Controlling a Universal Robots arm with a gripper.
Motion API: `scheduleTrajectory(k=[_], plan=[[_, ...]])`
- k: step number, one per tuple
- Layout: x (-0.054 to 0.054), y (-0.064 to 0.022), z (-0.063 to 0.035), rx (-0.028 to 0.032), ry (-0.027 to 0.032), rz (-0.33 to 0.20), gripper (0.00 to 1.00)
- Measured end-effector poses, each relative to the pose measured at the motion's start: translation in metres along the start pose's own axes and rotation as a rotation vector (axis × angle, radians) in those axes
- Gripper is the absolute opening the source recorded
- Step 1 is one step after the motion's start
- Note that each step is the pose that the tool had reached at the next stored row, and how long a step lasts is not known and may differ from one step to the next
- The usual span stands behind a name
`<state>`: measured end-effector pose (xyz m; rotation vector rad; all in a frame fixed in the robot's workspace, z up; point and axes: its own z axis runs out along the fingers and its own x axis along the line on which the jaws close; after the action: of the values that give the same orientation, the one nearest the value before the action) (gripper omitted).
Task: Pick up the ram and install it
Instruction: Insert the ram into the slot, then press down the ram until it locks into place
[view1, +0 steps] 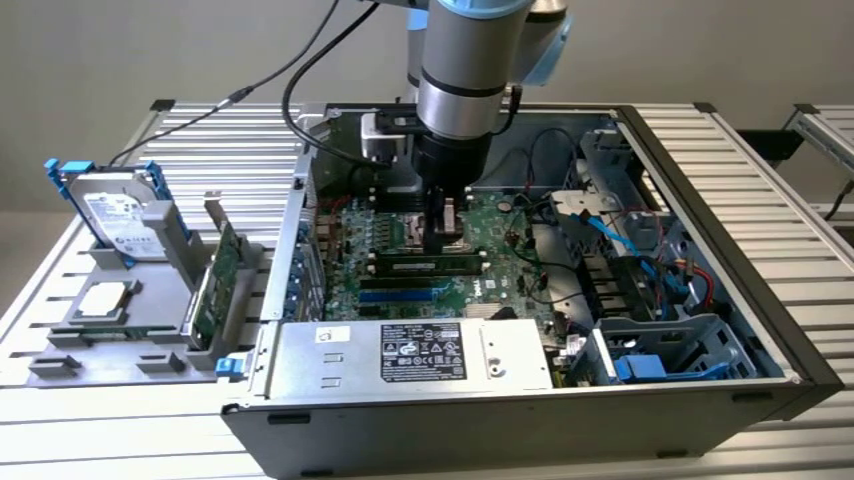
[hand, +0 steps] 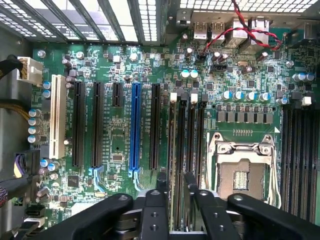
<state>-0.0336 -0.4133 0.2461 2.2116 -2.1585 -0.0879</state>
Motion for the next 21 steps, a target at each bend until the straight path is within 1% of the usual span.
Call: scheduleTrajectory(k=[1,2,3,4,21], plan=[[0.0,0.0,0.0,0.0,0.0001,0.0,0.19],[0.0,0.0,0.0,0.0,0.0001,0.0,0.19],[0.0,0.0,0.0,0.0,0.0001,0.0,0.13],[0.0,0.0,0.0,0.0,0.0,0.0,0.11],[0.0,0.0,0.0,-0.0003,0.0005,0.0,0.11]])
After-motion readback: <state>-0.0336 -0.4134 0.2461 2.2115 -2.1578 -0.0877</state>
